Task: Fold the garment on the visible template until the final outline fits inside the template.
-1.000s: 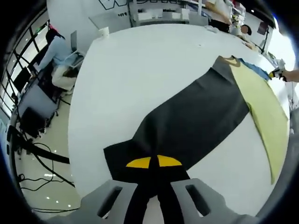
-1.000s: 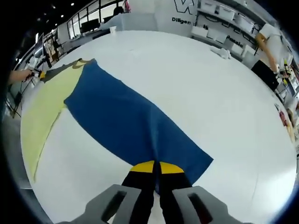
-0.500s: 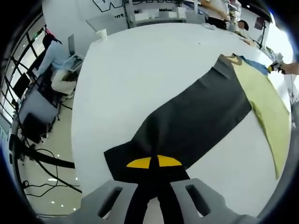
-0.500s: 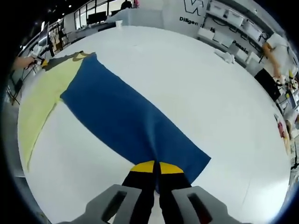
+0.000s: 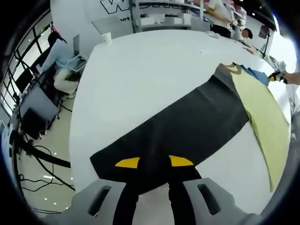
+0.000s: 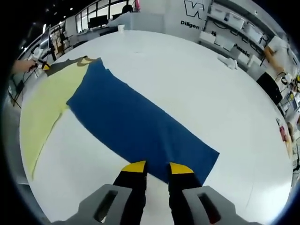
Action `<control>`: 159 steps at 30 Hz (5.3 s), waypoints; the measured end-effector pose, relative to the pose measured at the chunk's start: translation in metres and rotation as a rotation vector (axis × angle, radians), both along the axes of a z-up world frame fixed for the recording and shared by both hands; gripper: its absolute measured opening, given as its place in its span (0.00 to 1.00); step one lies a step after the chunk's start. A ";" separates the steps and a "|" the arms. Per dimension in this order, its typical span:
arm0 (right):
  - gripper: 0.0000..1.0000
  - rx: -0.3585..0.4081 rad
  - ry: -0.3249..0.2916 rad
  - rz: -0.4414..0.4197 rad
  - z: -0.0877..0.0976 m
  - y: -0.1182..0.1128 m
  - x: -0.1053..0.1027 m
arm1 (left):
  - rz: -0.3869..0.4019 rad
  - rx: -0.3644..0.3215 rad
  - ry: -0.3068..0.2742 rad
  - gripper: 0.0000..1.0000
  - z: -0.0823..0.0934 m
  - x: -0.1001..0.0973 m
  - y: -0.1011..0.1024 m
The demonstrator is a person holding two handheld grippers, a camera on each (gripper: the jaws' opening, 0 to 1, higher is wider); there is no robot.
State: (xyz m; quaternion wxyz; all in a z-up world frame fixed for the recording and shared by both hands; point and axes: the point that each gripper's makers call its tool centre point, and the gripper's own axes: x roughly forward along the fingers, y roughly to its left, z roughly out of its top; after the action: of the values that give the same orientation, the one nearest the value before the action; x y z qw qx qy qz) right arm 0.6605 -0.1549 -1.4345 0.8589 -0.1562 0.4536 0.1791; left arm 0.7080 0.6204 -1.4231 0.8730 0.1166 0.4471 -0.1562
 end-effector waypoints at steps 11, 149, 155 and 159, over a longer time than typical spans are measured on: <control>0.09 0.126 -0.056 0.066 0.018 0.072 -0.043 | 0.011 -0.090 -0.022 0.27 0.016 -0.040 -0.029; 0.18 0.298 -0.239 -0.249 0.046 0.047 -0.036 | -0.431 -0.288 0.013 0.47 0.022 -0.195 -0.211; 0.17 0.277 -0.254 -0.383 0.043 0.006 -0.013 | -0.407 -0.286 0.012 0.47 0.022 -0.191 -0.210; 0.17 0.245 -0.258 -0.448 0.039 -0.017 -0.006 | -0.392 -0.281 0.009 0.47 0.022 -0.189 -0.209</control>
State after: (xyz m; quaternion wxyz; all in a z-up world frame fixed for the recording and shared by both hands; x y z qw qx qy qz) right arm 0.6544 -0.1721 -1.3957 0.9402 0.0312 0.3389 0.0170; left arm 0.5188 0.4112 -1.4007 0.8316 0.0779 0.3938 -0.3837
